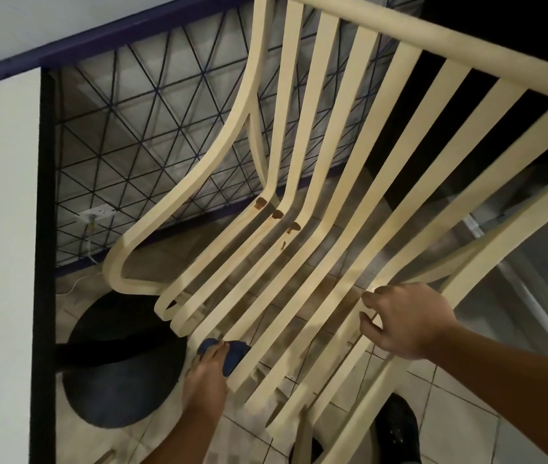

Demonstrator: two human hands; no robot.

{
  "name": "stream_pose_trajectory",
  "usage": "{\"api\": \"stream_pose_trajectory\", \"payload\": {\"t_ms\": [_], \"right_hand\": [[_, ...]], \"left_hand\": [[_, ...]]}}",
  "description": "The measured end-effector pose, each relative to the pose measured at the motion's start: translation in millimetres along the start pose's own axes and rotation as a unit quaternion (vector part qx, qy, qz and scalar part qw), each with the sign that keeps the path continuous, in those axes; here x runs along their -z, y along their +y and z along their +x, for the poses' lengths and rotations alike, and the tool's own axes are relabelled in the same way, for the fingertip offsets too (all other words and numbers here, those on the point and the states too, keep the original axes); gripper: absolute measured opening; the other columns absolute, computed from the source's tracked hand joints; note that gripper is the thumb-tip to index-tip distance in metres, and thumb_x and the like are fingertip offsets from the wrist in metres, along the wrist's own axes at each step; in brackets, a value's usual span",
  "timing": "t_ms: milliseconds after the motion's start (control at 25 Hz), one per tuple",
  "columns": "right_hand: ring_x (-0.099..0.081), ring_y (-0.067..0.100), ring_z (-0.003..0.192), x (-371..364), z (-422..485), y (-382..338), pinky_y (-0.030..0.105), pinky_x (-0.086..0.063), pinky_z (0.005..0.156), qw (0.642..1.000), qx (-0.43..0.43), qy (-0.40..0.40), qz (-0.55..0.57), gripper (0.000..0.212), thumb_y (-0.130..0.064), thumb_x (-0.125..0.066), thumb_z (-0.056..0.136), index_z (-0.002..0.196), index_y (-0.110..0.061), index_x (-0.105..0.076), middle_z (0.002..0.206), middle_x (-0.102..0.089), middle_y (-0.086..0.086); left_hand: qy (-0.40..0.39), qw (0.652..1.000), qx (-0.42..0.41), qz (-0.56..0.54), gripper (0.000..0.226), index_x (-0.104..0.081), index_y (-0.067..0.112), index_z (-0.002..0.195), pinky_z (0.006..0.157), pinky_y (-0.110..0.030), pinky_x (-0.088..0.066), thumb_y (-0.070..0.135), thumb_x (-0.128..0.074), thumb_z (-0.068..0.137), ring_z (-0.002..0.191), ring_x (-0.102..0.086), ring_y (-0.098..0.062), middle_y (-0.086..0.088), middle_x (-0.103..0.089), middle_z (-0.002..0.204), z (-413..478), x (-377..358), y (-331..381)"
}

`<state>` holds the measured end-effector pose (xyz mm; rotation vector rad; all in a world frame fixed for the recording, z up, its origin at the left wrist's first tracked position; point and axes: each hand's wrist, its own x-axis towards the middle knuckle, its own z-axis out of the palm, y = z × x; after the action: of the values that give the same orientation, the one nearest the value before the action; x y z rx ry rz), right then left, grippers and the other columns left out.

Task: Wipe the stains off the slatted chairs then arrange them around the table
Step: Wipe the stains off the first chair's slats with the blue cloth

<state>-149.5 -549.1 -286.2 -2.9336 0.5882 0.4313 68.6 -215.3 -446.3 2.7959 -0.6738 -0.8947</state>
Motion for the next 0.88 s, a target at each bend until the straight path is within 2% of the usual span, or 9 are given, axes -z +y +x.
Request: {"api": "stream_pose_trajectory", "payload": {"t_ms": [160,280,360,440,480,600,680,800,880], "right_hand": [[-0.06,0.014,0.071,2.3,0.3,-1.8,0.029,-0.054,0.065,1.0,-0.008,0.005,-0.002,0.055,-0.064,-0.021,0.093,0.11,-0.03,-0.06,0.081,-0.061,-0.007],[-0.06,0.015,0.071,3.7,-0.2,-1.5,0.028,-0.052,0.064,1.0,-0.013,0.006,-0.001,0.055,-0.064,-0.022,0.093,0.111,-0.03,-0.061,0.082,-0.063,-0.007],[-0.06,0.016,0.073,4.4,-0.1,-1.9,0.027,-0.049,0.063,1.0,-0.014,0.003,-0.002,0.055,-0.065,-0.023,0.093,0.112,-0.03,-0.061,0.085,-0.065,-0.008],[-0.061,0.016,0.074,3.9,-0.1,-2.4,0.027,-0.05,0.064,1.0,-0.011,0.006,-0.004,0.055,-0.065,-0.023,0.093,0.112,-0.03,-0.061,0.085,-0.065,-0.008],[-0.062,0.016,0.074,4.0,-0.4,-2.2,0.028,-0.051,0.065,1.0,-0.011,0.007,-0.004,0.055,-0.065,-0.022,0.093,0.112,-0.03,-0.061,0.086,-0.065,-0.007],[-0.062,0.016,0.075,3.7,-0.6,-2.0,0.028,-0.053,0.066,1.0,-0.014,0.0,-0.002,0.054,-0.064,-0.023,0.094,0.115,-0.03,-0.059,0.087,-0.066,-0.006],[-0.062,0.014,0.076,3.1,-1.2,-2.4,0.028,-0.054,0.067,1.0,-0.01,0.004,0.005,0.054,-0.065,-0.023,0.094,0.118,-0.032,-0.058,0.088,-0.066,-0.008],[-0.062,0.014,0.076,2.1,-0.7,-1.3,0.027,-0.052,0.065,1.0,-0.009,0.006,0.004,0.053,-0.066,-0.024,0.094,0.12,-0.033,-0.058,0.091,-0.066,-0.01],[-0.062,0.013,0.077,0.7,-0.6,-1.0,0.026,-0.052,0.065,1.0,-0.007,0.011,0.004,0.053,-0.066,-0.025,0.095,0.121,-0.033,-0.058,0.092,-0.066,-0.01]], "left_hand": [[0.055,0.987,0.071,-0.137,0.021,-0.061,0.036,0.114,0.099,-0.034,-0.049,0.035,-0.068,0.094,0.108,-0.059,-0.009,0.012,-0.065,0.111,-16.9,49.9,41.0],[0.113,0.983,0.091,-0.11,0.021,-0.062,0.029,0.115,0.103,-0.033,-0.046,0.025,-0.067,0.096,0.114,-0.059,-0.011,0.007,-0.065,0.114,-21.6,66.8,51.5],[0.038,0.968,0.116,-0.218,0.024,-0.06,0.023,0.121,0.086,-0.032,-0.059,0.014,-0.063,0.099,0.103,-0.067,-0.018,0.0,-0.065,0.113,-32.7,79.3,67.3],[-0.002,0.889,0.127,-0.439,0.035,-0.056,0.024,0.129,0.059,-0.023,-0.059,0.003,-0.057,0.101,0.097,-0.068,-0.02,-0.003,-0.063,0.118,-35.2,83.5,73.0],[-0.022,0.834,0.134,-0.535,0.04,-0.056,0.024,0.134,0.056,-0.025,-0.058,0.001,-0.056,0.1,0.102,-0.068,-0.025,-0.006,-0.062,0.124,-36.5,87.5,76.3],[-0.095,0.68,0.122,-0.717,0.049,-0.056,0.021,0.141,0.079,-0.047,-0.056,0.007,-0.059,0.093,0.117,-0.065,-0.038,-0.016,-0.064,0.134,-42.7,96.5,77.8],[-0.143,0.593,0.12,-0.784,0.061,-0.059,0.014,0.138,0.088,-0.05,-0.053,0.019,-0.077,0.079,0.115,-0.067,-0.036,-0.02,-0.064,0.133,-49.1,102.0,81.9],[-0.157,0.546,0.114,-0.815,0.066,-0.065,0.011,0.134,0.09,-0.05,-0.057,0.032,-0.084,0.075,0.112,-0.069,-0.034,-0.021,-0.064,0.133,-51.1,88.0,81.6],[-0.149,0.518,0.131,-0.832,0.061,-0.067,0.008,0.132,0.11,-0.051,-0.045,0.035,-0.083,0.079,0.122,-0.064,-0.033,-0.019,-0.06,0.141,-50.6,76.9,82.5]]}}
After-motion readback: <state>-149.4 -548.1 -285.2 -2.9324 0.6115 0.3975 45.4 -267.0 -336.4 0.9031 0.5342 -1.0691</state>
